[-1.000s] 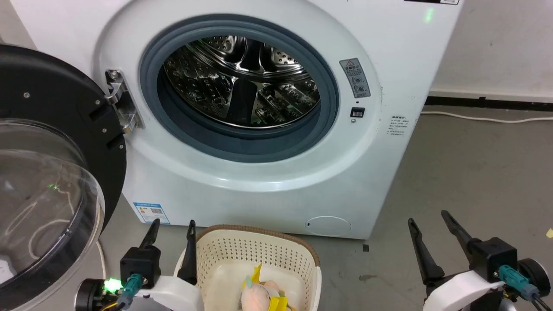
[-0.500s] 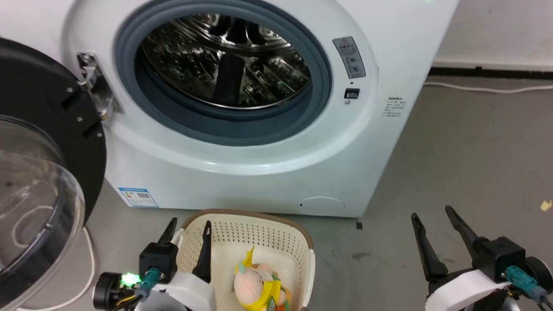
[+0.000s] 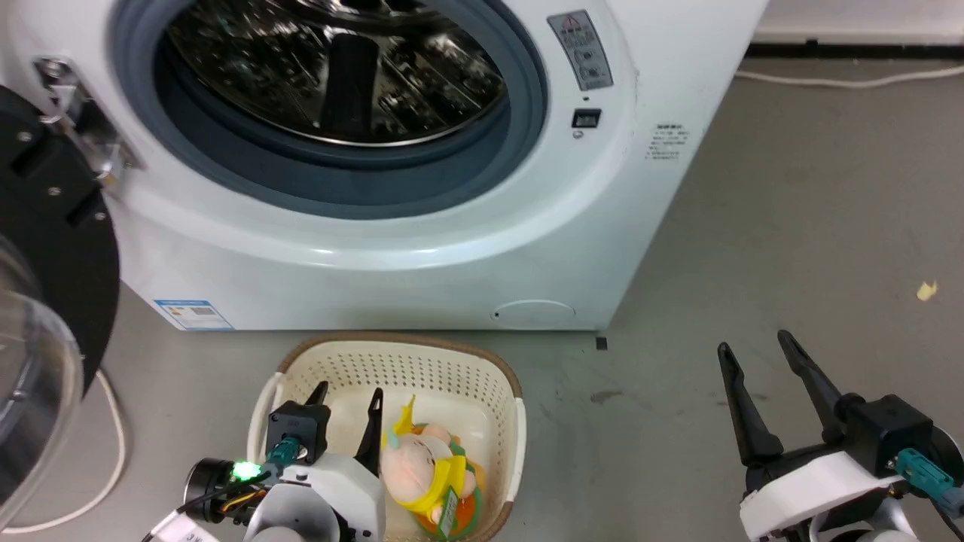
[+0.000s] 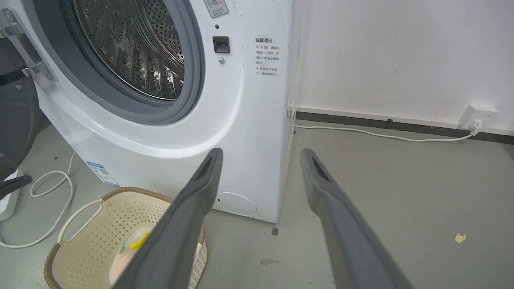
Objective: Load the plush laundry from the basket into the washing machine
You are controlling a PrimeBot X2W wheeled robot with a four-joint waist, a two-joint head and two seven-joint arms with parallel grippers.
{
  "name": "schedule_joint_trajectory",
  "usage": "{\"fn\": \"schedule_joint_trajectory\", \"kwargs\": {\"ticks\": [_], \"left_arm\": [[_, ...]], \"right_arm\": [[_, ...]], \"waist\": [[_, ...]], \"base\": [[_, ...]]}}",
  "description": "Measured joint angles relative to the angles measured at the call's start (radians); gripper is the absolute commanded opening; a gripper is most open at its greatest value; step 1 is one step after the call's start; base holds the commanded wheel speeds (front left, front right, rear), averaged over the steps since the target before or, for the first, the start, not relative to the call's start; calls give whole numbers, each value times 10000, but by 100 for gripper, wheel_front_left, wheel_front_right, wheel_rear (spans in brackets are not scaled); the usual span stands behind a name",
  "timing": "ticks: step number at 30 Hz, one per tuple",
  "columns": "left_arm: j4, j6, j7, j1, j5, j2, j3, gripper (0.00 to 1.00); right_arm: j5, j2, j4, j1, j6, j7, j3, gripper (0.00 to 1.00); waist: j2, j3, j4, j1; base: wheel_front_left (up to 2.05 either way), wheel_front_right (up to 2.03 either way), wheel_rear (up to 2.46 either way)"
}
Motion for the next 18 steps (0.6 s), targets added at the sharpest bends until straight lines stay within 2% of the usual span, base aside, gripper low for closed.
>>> {"fn": "schedule_joint_trajectory", "kwargs": {"ticks": [18], "left_arm": [[2652,-73,73,-1556,-531,353,-132,100]], "right_arm": [[500,2,-211,-287,0,-372,123,100]], "waist": [[0,1497,-630,0]], "base": [[0,0,0]]}}
